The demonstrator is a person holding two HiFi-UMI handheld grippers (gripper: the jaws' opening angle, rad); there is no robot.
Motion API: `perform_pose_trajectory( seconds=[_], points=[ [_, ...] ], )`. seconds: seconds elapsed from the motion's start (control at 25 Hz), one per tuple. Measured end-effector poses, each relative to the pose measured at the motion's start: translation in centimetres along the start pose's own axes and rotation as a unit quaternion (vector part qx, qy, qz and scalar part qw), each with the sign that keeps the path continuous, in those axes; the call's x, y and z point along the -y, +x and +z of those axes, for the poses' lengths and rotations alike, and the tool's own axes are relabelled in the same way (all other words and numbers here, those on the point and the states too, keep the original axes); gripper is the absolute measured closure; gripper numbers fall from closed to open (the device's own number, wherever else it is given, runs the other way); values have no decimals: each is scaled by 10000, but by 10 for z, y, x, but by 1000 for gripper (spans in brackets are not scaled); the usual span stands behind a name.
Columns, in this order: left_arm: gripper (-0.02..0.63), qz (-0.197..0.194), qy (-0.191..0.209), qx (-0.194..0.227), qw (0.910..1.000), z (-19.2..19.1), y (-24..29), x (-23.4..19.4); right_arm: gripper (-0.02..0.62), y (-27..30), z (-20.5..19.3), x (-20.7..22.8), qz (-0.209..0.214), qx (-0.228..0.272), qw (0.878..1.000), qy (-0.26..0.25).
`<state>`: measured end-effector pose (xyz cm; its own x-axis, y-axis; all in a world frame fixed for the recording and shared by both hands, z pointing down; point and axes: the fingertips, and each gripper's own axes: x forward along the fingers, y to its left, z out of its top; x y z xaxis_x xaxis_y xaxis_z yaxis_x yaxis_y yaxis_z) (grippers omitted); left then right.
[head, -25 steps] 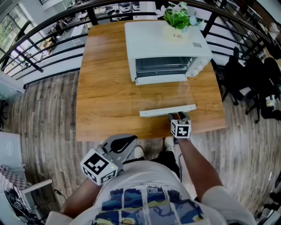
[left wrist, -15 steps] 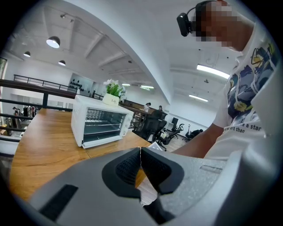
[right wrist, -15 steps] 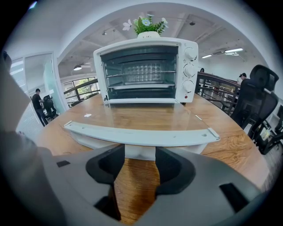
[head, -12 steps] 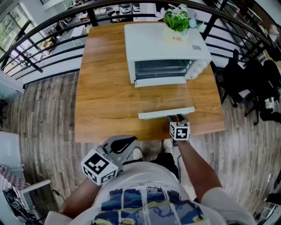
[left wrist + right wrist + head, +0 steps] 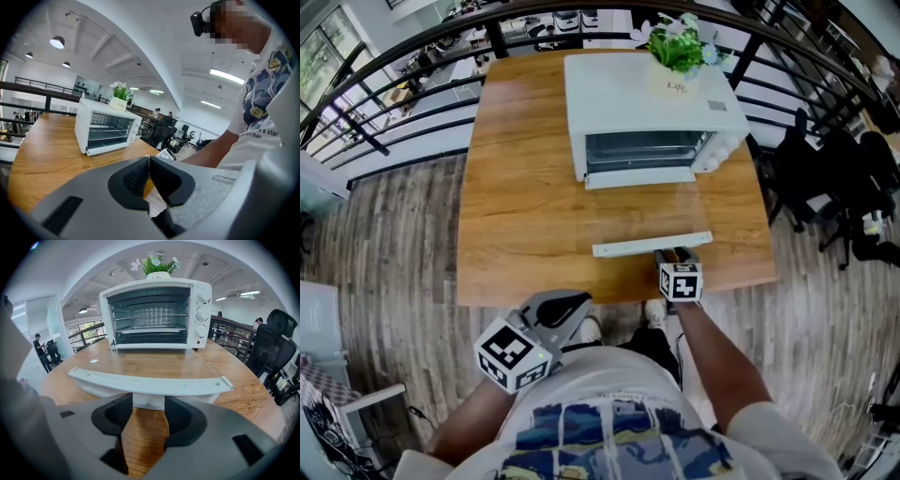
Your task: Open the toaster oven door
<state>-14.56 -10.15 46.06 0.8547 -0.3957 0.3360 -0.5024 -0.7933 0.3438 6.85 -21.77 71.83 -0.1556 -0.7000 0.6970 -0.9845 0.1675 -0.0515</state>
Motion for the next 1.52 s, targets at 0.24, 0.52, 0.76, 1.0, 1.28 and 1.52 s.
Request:
perform_pose_trajectory(
  seconds=[0.24,0.52,0.76,1.0,1.28,1.52],
  points=[
    [600,-23,-56,-2,10000,-2,2,-1,387,1,-1,-1,25,-55,10000,-21],
    [601,-30,-64,25,10000,-1,6,-2,390,2,-3,2,24,-133,9999,-28],
    [600,-34,-88,43,9999,-1,6,-3,392,3,-7,0,80,-188,9998,9],
    [600,-6,-86,30,10000,-1,7,-5,397,1,0,2,57,-91,9999,-74],
    [600,-13,-107,10,9999,-1,10,-8,405,1,-4,1,95,-183,9998,-46],
    [600,-1,-78,-32,10000,-3,12,-9,410,-1,-2,2,80,-180,9998,-44]
  ],
)
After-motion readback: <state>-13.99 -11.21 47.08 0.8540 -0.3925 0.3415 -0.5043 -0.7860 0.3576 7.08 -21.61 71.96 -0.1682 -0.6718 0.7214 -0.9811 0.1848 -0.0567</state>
